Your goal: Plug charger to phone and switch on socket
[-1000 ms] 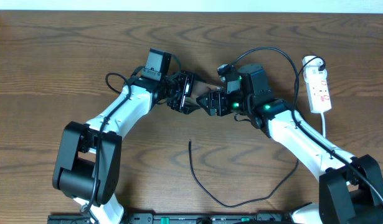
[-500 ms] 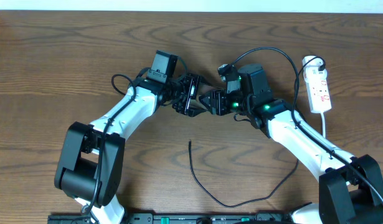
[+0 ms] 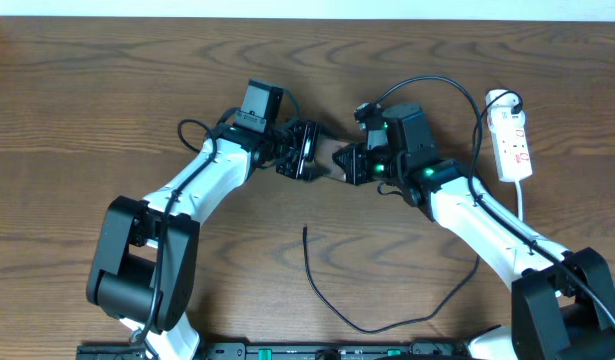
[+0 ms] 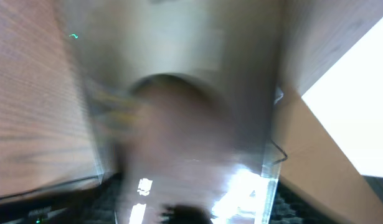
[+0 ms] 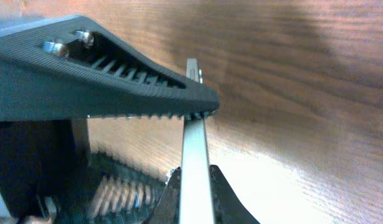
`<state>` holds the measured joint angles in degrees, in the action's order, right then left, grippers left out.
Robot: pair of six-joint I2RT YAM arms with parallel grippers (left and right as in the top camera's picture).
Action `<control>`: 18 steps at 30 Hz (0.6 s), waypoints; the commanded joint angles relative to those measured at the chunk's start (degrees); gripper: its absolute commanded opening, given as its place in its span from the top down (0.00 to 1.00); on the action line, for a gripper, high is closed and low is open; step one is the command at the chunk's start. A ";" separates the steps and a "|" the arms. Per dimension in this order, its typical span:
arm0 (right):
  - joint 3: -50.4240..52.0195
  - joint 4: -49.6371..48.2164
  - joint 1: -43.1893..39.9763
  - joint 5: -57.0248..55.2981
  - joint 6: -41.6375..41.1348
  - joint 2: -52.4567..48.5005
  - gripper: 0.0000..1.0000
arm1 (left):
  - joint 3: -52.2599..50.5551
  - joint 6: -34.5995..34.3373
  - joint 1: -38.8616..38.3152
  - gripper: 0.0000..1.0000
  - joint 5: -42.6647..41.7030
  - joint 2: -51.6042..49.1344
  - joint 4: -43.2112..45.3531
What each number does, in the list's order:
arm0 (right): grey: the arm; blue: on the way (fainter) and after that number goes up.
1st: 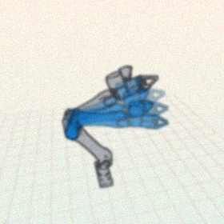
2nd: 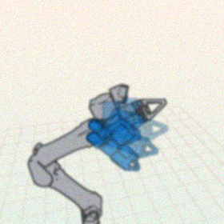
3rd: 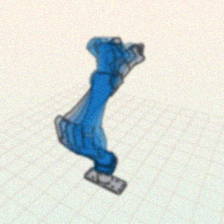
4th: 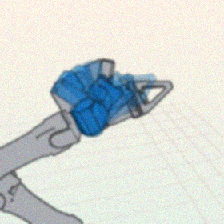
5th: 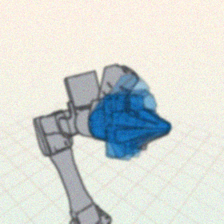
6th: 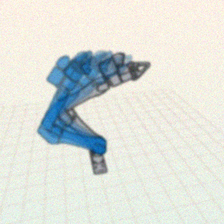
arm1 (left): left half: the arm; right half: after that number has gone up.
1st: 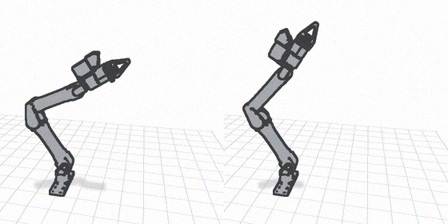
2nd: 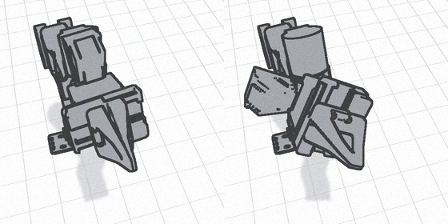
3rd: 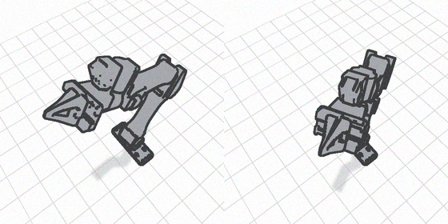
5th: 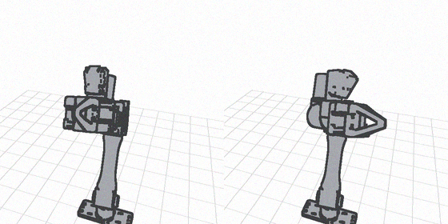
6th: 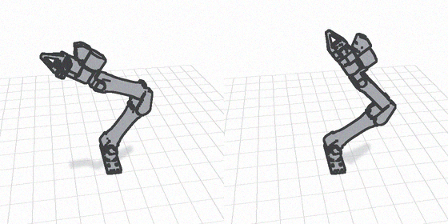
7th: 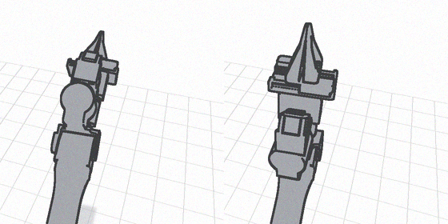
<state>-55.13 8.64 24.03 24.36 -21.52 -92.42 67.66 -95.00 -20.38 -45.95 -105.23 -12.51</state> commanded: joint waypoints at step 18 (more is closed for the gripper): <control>-1.07 -4.72 -6.69 -0.11 -12.28 0.15 0.99 | 0.83 1.11 2.86 0.07 -17.38 1.20 13.70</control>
<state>-54.70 5.56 19.40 24.23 -26.35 -93.06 68.07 -94.48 -18.11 -57.06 -104.81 -1.26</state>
